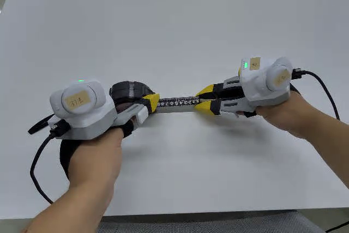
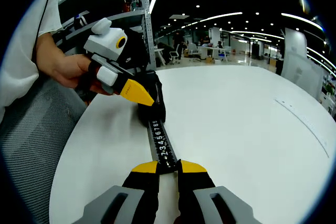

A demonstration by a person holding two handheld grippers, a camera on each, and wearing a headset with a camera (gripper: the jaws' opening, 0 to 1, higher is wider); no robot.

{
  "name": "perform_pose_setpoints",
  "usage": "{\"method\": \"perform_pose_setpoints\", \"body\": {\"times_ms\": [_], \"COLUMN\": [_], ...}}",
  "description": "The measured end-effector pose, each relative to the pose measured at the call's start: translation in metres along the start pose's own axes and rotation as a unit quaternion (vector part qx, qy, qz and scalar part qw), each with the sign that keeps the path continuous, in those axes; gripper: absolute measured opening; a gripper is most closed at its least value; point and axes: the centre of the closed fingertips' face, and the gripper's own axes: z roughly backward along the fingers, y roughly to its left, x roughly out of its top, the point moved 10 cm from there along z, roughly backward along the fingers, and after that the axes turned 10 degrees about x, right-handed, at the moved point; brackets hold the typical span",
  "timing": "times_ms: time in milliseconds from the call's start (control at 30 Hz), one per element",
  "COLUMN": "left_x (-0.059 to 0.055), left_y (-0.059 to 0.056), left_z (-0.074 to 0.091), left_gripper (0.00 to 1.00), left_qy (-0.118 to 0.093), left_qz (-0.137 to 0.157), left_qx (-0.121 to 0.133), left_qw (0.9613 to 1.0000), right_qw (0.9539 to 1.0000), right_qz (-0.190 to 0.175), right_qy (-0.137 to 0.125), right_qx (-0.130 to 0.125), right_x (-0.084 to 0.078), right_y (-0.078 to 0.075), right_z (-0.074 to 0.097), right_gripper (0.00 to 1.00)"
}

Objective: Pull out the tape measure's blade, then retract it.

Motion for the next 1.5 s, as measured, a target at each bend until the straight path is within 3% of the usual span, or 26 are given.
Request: {"method": "perform_pose_setpoints", "body": {"times_ms": [333, 1000, 1500], "left_x": [0.000, 0.001, 0.000], "left_y": [0.000, 0.001, 0.001], "left_z": [0.000, 0.001, -0.001], "left_gripper": [0.58, 0.58, 0.59], "left_qy": [0.000, -0.001, -0.004], "left_qz": [0.000, 0.004, 0.005], "left_qx": [-0.003, -0.004, -0.003], "left_qw": [1.0000, 1.0000, 1.0000], "right_qw": [0.9999, 0.9994, 0.9994], "right_qz": [0.004, 0.012, 0.009], "right_qy": [-0.012, -0.026, -0.029], "right_qx": [0.011, 0.017, 0.016], "right_x": [0.012, 0.026, 0.026], "right_y": [0.001, 0.002, 0.002], "right_z": [-0.027, -0.057, -0.060], "right_gripper": [0.10, 0.11, 0.12]}}
